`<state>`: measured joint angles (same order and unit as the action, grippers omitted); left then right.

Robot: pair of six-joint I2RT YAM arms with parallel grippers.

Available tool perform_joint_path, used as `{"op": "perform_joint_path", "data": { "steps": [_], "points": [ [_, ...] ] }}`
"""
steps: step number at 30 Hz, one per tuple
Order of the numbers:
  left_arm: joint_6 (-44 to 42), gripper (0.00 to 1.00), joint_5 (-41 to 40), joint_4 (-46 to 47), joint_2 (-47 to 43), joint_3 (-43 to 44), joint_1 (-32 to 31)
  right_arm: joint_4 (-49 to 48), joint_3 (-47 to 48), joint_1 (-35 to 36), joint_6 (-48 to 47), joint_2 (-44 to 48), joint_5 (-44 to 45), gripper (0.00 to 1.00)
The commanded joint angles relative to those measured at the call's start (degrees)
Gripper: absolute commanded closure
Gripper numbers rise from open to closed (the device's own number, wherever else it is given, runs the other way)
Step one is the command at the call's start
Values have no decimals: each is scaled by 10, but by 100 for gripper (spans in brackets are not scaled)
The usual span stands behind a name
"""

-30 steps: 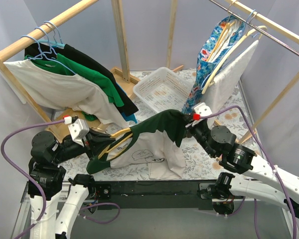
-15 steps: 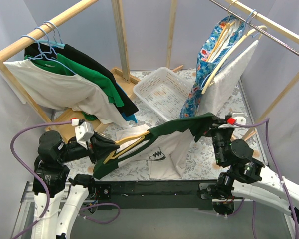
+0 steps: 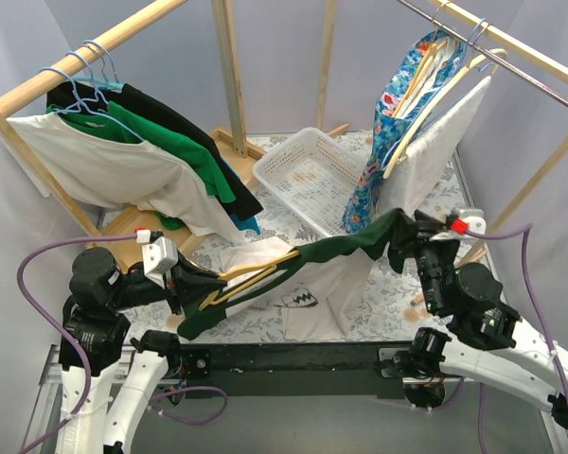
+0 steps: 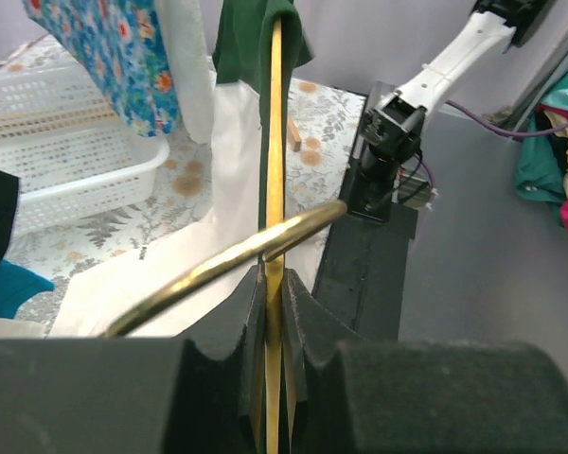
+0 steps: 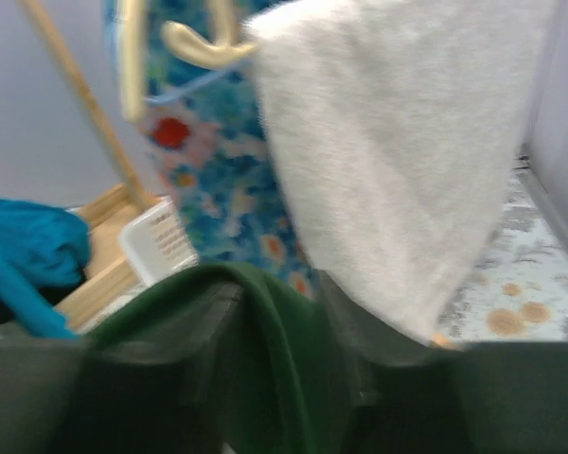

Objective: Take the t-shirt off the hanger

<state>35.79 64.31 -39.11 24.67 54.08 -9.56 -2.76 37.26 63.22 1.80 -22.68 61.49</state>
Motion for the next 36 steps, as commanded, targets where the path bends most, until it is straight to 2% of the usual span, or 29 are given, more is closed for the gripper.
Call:
{"op": "perform_joint_path", "data": {
  "steps": [1,3,8,11,15,22,25,27,28,29,31,32,34,36],
  "points": [
    [9,100,-58,11,17,30,0,98,131,-9,-16,-95,-138,38],
    [12,100,-76,17,18,30,-1,153,163,-9,-31,-149,-192,29],
    [22,100,-126,23,7,23,-1,178,200,-9,-70,-181,-347,22],
    [24,100,-140,24,0,18,-1,193,206,-9,-83,-185,-410,20],
    [27,100,-136,23,-4,17,-1,195,199,-9,-89,-199,-437,20],
    [26,100,-107,11,-8,25,-1,159,171,-9,-92,-227,-425,25],
    [24,100,-91,5,-9,25,-1,130,160,-10,-99,-240,-394,32],
    [25,100,-91,4,-15,25,0,114,157,-14,-102,-247,-380,43],
    [26,100,-92,3,-16,24,-1,112,157,-15,-102,-254,-379,50],
    [26,100,-94,0,-17,23,-1,111,156,-18,-100,-256,-379,65],
    [25,100,-96,-2,-19,23,-1,113,153,-26,-95,-259,-373,81],
    [25,100,-98,-3,-18,23,-1,114,151,-28,-91,-259,-368,93],
    [24,100,-110,-6,-19,20,-1,121,149,-35,-83,-253,-348,99],
    [22,100,-112,-12,-19,16,-1,124,142,-39,-74,-246,-325,99]
  ]
}}
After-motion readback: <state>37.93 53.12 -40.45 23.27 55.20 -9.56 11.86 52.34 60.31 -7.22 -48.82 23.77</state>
